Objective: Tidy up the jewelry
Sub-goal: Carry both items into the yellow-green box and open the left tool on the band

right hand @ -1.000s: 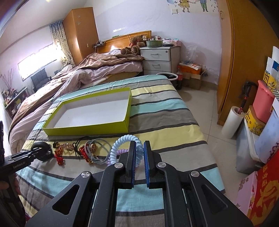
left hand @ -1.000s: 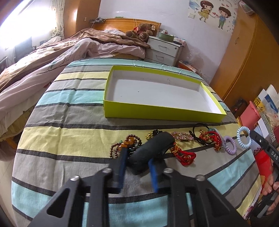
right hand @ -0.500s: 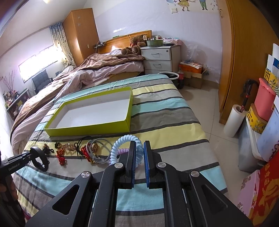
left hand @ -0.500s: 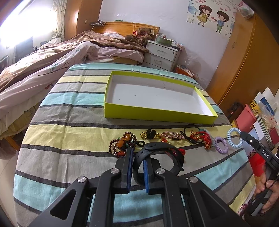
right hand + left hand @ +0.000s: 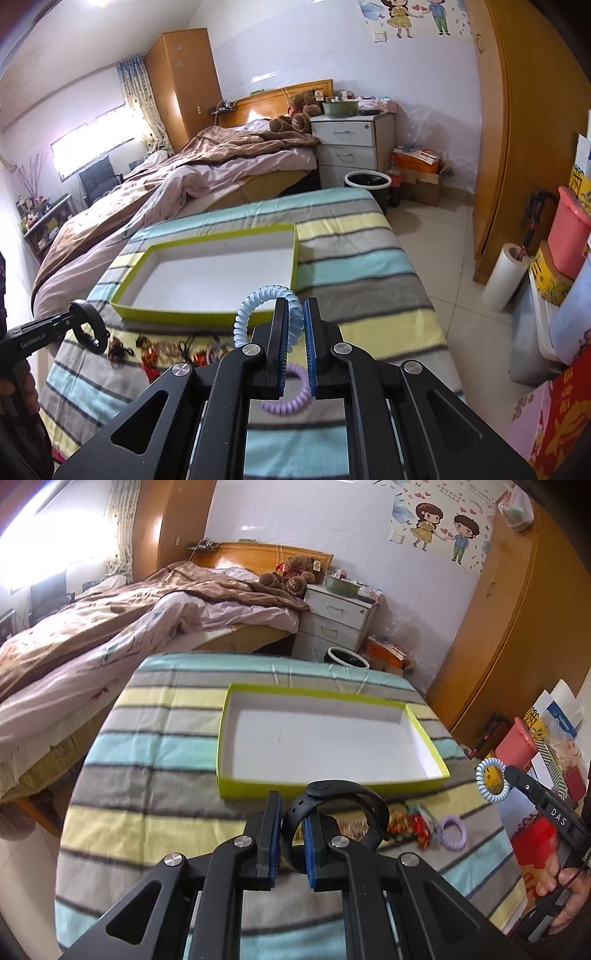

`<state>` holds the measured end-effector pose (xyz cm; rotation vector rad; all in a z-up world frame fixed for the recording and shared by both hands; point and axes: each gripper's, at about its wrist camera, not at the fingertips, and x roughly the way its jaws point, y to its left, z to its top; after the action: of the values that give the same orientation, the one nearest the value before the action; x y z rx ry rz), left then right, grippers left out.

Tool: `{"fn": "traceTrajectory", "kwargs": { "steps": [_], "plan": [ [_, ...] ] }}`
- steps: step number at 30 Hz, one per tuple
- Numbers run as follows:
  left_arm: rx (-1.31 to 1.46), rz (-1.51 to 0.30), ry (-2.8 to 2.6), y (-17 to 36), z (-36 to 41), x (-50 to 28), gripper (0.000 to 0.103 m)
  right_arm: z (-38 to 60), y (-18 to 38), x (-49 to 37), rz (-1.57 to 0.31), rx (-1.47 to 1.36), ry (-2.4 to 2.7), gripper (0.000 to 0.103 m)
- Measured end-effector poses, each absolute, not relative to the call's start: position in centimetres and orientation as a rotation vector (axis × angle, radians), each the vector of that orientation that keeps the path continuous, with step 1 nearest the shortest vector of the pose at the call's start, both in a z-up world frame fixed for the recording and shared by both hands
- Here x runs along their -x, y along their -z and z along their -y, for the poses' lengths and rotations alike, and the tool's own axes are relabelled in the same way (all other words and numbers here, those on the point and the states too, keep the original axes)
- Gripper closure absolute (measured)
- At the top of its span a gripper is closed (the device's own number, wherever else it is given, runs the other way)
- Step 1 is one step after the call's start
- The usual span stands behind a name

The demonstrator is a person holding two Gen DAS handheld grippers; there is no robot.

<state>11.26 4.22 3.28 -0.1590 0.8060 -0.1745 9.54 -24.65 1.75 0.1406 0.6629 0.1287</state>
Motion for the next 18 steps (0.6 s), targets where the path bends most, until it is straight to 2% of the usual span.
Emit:
{"fn": "traceTrajectory", "kwargs": {
  "steps": [18],
  "plan": [
    [0.188, -0.871, 0.184, -2.1, -4.4, -21.9, 0.092, 22.0, -0.9, -19.7, -0.742, -0.083, -0.164, 0.094]
  ]
}}
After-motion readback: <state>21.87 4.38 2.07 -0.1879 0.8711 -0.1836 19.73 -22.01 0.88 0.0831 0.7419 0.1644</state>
